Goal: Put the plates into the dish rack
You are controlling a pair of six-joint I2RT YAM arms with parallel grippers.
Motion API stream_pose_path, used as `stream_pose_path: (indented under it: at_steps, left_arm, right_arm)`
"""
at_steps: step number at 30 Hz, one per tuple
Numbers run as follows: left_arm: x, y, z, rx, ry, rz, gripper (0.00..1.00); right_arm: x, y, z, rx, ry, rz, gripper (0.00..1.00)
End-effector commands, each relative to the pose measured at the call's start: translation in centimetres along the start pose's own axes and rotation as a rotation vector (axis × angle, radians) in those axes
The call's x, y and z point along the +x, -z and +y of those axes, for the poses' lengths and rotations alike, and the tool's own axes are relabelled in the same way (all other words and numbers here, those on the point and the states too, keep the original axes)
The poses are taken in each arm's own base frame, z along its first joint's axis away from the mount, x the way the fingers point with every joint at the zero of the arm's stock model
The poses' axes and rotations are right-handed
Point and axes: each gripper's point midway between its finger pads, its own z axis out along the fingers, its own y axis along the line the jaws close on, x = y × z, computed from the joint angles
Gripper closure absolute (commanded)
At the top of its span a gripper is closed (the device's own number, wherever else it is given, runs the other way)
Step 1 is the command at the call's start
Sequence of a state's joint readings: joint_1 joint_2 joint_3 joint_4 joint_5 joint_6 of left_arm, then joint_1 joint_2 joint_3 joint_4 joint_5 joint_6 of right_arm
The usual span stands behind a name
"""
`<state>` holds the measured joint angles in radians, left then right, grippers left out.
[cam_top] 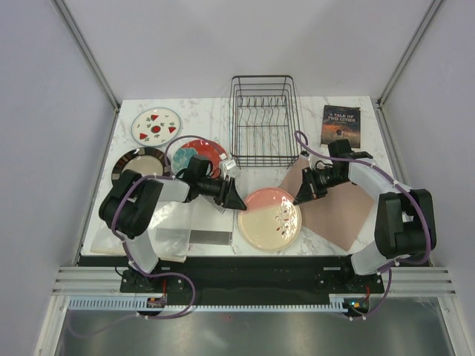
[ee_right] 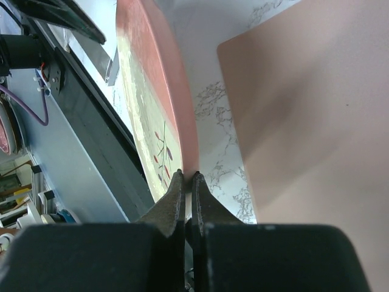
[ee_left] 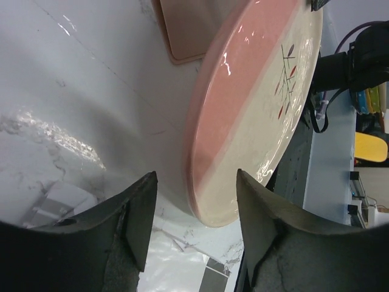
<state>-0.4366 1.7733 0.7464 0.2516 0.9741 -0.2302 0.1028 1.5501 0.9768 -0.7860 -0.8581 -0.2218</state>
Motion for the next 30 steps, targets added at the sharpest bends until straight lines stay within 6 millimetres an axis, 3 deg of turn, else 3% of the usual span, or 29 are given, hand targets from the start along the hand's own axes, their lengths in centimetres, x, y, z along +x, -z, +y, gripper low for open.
stream_pose_path:
  at_steps: [1,5,10,11,12,15,22,30]
  left_arm:
    - [-1.6,-1.0,-0.7,0.093,-0.097,-0.01,0.41]
    - [-1.4,-1.0,-1.0,0.128,-0.099,0.0,0.55]
    - [-1.2,-0.9,-1.6,0.168,-0.1,0.014,0.81]
    - [-1.3,-0.8,-1.8,0.17,-0.108,0.012,0.84]
    - [-1.2,-0.7,-1.8,0.17,-0.113,0.011,0.9]
    - [-1.3,-0.6,-1.9,0.167,-0.126,0.007,0.97]
    - [-2.6,-0.7,-1.9,0.158,-0.151,-0.015,0.98]
    - [-4.0,-0.9,-2.0,0.153,-0.137,-0.044,0.98]
  right_arm:
    - [-2.0,0.7,2.1,-0.089,0.046,-0.053,1.0]
    - [-2.4,0.5,1.7,-0.087,0.053,-0.055,1.0]
    - [-2.5,0.1,0.9,-0.078,0.048,-0.035,0.98]
    - [-2.1,0.0,0.9,-0.08,0.031,-0.013,0.92]
    - [-1.7,-0.4,0.6,-0.087,0.02,0.011,0.78]
    - [0.2,-0.9,0.6,-0.145,0.034,0.105,0.61]
    - [2.4,-1.9,1.3,-0.209,0.057,0.213,0.55]
    - [2.0,-2.3,2.2,-0.257,0.053,0.217,0.54]
